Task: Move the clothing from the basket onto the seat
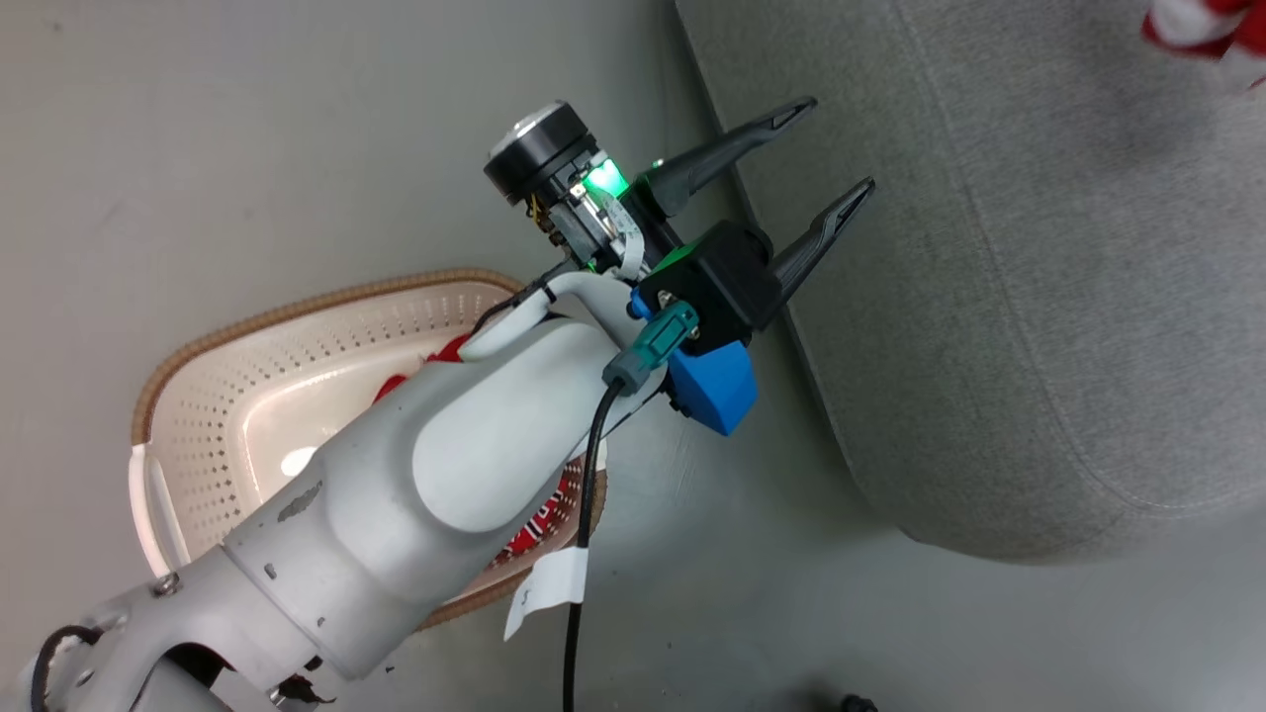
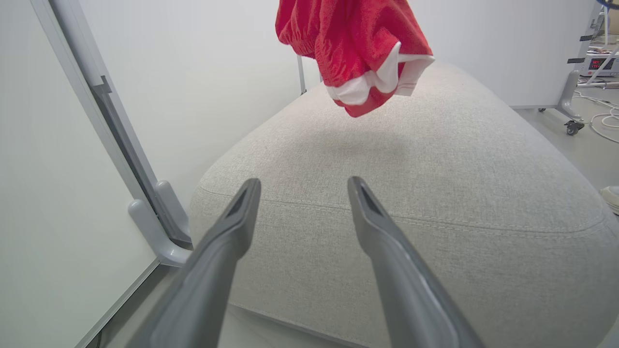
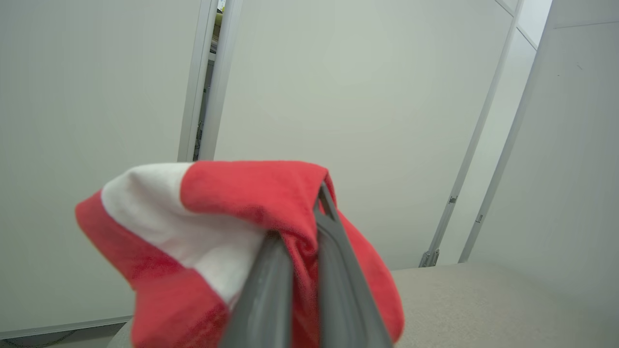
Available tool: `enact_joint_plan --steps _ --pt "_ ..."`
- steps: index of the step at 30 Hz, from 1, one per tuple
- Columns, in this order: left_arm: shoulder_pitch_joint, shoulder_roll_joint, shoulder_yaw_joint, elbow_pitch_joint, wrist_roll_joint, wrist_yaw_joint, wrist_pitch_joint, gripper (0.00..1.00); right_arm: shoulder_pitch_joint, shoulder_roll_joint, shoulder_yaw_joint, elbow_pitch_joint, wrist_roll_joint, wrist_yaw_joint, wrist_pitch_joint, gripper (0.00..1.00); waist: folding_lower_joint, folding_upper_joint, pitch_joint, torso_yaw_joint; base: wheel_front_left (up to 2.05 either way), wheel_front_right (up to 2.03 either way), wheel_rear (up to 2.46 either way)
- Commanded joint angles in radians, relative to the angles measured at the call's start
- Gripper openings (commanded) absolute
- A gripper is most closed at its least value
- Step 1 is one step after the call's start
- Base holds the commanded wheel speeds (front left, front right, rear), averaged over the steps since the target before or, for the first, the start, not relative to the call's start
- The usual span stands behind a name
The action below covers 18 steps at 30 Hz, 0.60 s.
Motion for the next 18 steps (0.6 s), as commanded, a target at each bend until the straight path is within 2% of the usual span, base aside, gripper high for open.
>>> enact_joint_plan --steps 1,8,10,12,18 --pt "-0.022 0.01 -0.003 -0.005 0.009 0.001 0.004 1.0 -0.035 -0.018 -0.017 -0.002 0.013 0.0 -0.004 0.0 -0.0002 0.0 0.092 0.02 0.0 0.0 0.0" --pt "-0.092 0.027 -0.01 -0.029 0.04 0.001 0.017 1.0 -0.196 -0.171 -0.144 0.076 0.039 0.0 -0.004 0.0 -0.0002 0.0 0.211 0.039 0.0 0.0 0.0" --pt "-0.103 0.034 -0.01 -0.038 0.042 0.004 0.02 1.0 -0.221 -0.196 -0.169 0.108 0.034 0.0 -0.004 0.0 -0.0002 0.0 0.235 0.039 0.0 0.0 0.0" --pt "-0.108 0.041 -0.013 -0.044 0.048 0.006 0.022 1.0 -0.238 -0.207 -0.184 0.136 0.024 0.0 -0.004 0.0 -0.0002 0.0 0.253 0.039 0.0 0.0 0.0" --pt "-0.117 0.049 -0.022 -0.053 0.048 0.009 0.025 1.0 -0.214 -0.176 -0.195 0.249 -0.003 0.0 -0.004 0.0 -0.0002 0.0 0.273 0.036 0.0 0.0 0.0"
